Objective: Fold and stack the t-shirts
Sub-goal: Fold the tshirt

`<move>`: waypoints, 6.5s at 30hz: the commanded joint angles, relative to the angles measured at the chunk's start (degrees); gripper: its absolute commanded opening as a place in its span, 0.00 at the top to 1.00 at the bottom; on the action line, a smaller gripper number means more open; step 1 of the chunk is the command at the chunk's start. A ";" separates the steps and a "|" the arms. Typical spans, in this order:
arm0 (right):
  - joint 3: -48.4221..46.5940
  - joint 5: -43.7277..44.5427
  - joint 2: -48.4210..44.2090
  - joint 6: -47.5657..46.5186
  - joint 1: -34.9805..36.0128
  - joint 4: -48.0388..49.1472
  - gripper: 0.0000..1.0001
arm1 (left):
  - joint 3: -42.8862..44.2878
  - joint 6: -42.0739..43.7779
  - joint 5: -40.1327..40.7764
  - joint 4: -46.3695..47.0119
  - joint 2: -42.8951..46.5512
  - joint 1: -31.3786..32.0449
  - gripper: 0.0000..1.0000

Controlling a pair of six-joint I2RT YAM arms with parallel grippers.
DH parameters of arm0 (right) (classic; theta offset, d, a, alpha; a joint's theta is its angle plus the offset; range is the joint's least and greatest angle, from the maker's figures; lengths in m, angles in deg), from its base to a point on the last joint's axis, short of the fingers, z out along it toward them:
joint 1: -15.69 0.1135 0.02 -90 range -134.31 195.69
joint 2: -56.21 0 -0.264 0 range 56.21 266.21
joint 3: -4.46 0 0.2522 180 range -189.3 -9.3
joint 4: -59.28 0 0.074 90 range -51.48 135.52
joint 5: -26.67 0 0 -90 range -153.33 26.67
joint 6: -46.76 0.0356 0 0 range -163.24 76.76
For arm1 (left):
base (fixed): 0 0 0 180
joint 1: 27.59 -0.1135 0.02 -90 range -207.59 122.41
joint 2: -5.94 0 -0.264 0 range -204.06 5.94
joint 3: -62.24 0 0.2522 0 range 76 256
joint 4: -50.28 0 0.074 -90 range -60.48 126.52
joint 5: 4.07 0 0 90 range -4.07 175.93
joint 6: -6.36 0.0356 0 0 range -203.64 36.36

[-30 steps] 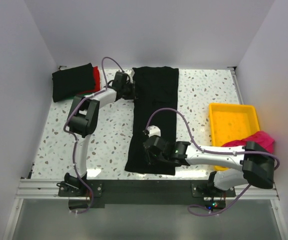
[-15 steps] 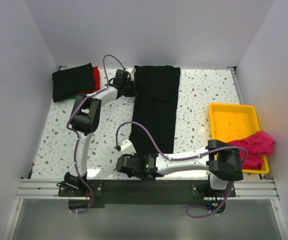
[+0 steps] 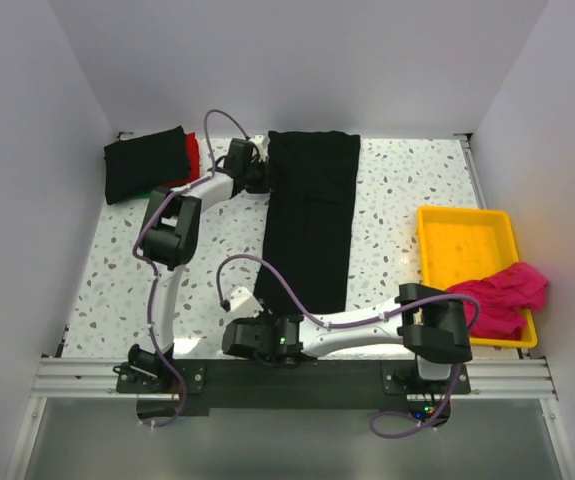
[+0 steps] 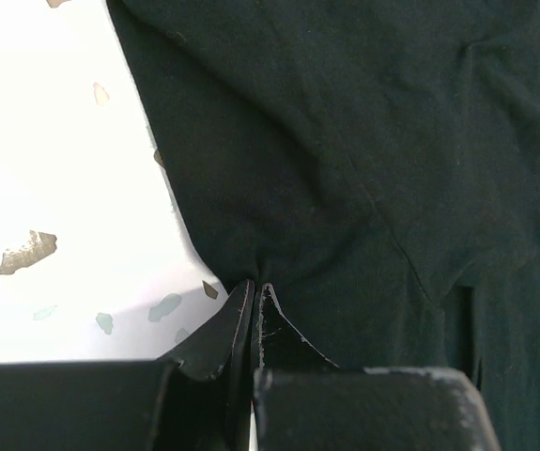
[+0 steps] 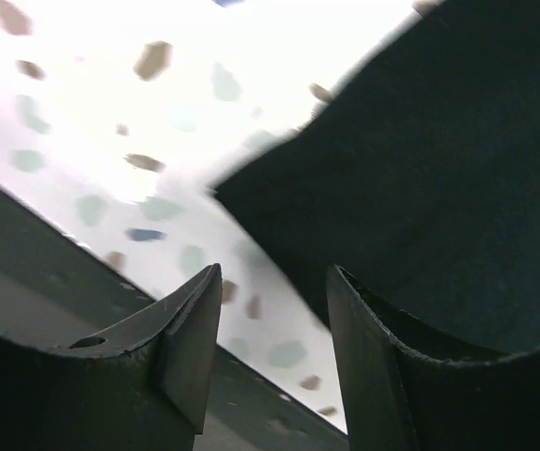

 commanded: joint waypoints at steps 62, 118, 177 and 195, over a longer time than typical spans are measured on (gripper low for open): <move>-6.58 5.75 -9.65 8.68 0.23 -11.37 0.50 | 3.72 -0.85 -2.79 -0.55 2.04 -4.29 0.60; 14.70 -21.76 -9.41 22.92 -14.63 17.01 0.62 | -75.91 -23.96 12.77 -12.77 83.35 9.78 0.64; 32.52 -12.71 -44.46 33.90 -13.57 -13.30 0.57 | -84.96 -24.67 1.25 -1.34 83.96 14.96 0.44; 45.98 -33.26 -47.56 31.63 -28.86 3.81 0.53 | -86.63 -26.60 5.20 0.07 79.13 21.46 0.61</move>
